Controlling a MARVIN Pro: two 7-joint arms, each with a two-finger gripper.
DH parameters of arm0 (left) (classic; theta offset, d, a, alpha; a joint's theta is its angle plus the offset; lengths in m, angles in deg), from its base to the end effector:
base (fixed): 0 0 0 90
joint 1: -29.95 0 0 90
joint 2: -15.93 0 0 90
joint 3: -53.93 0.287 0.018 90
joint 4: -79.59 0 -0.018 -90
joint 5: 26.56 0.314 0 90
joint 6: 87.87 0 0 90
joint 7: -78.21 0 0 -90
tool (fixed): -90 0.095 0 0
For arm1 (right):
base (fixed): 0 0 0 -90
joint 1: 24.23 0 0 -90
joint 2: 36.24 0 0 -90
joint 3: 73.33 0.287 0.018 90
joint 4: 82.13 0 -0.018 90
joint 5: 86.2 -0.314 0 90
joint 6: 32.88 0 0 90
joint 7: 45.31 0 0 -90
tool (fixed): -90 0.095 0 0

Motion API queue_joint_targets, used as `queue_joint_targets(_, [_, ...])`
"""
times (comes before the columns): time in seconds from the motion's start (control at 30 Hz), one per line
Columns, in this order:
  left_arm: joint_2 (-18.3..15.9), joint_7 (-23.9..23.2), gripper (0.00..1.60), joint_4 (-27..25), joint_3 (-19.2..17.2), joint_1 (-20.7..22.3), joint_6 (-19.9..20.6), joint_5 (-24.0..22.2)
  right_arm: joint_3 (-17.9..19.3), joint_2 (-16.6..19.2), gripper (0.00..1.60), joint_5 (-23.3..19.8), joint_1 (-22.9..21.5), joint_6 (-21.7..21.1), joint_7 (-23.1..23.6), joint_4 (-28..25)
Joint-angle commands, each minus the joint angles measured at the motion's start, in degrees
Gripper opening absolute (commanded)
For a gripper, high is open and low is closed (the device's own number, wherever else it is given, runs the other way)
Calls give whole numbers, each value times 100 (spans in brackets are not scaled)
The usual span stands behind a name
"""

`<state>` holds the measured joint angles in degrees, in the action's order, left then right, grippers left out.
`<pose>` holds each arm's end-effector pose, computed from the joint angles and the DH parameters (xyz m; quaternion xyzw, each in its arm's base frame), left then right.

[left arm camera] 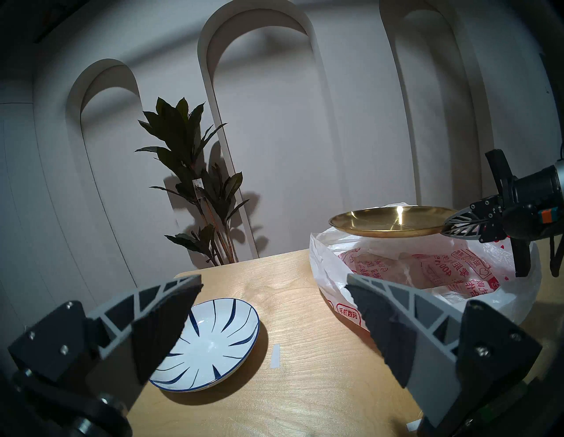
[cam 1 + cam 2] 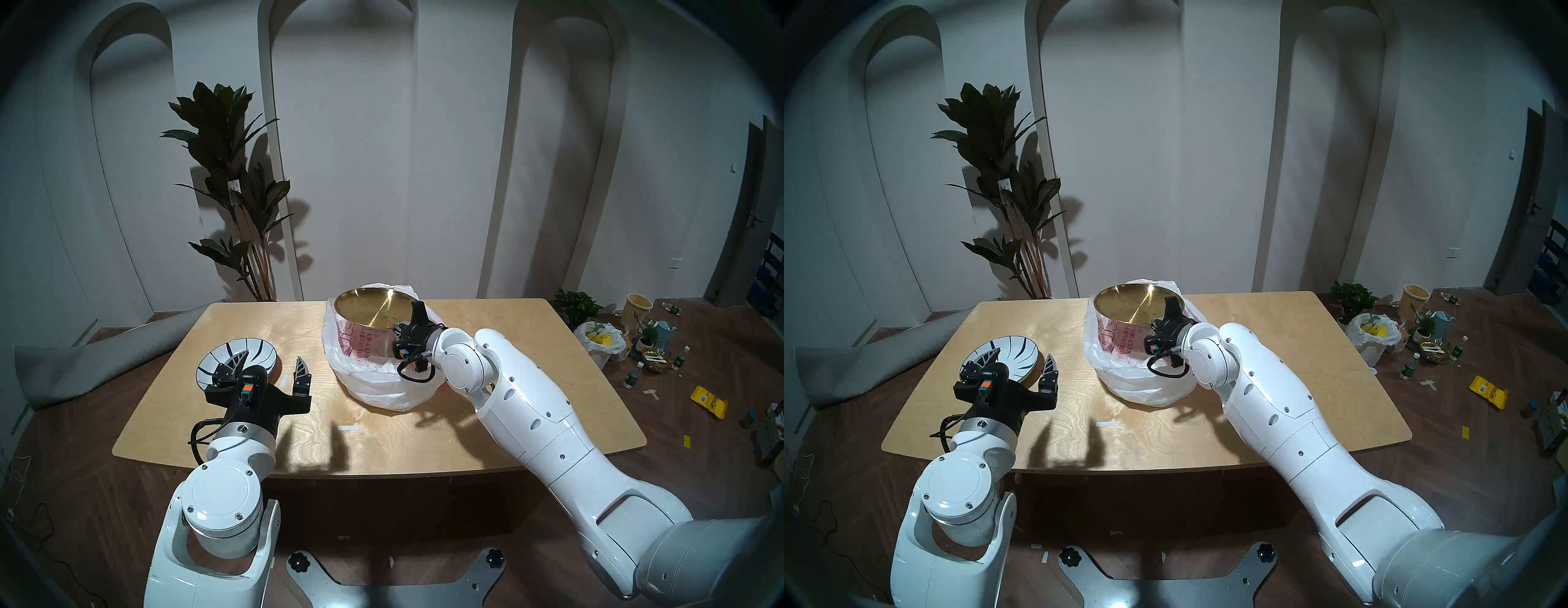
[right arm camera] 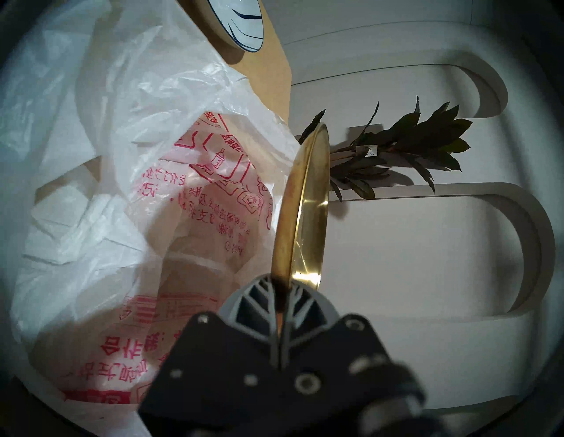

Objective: Bag the groceries: heavy items first, fragile items on top

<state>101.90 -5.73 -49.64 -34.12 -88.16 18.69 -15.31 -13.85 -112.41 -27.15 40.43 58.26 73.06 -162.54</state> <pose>0.2862 0.0074 -0.2251 -0.7274 0.0538 -0.6738 0.1182 0.4933 0.1206 -0.2645 0.4510 0.6942 0.5057 0.2428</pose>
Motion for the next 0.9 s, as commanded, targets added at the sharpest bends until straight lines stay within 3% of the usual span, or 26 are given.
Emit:
queue_joint_targets(0.0, [11, 5, 160, -134, -14, 10, -14, -17, 73, 85, 0, -30, 175, -95, -1, -326])
queue_joint_targets(0.43, [10, 6, 160, -132, -13, 11, -15, -17, 50, 159, 0, -63, 233, -257, 220, -359])
queue_joint_targets(0.83, [9, 8, 160, -125, -12, 15, -18, -14, -11, 60, 0, -135, -77, -96, 325, -196])
queue_joint_targets(0.87, [9, 8, 160, -124, -12, 16, -18, -14, -33, 59, 13, -120, -124, -62, 347, -196])
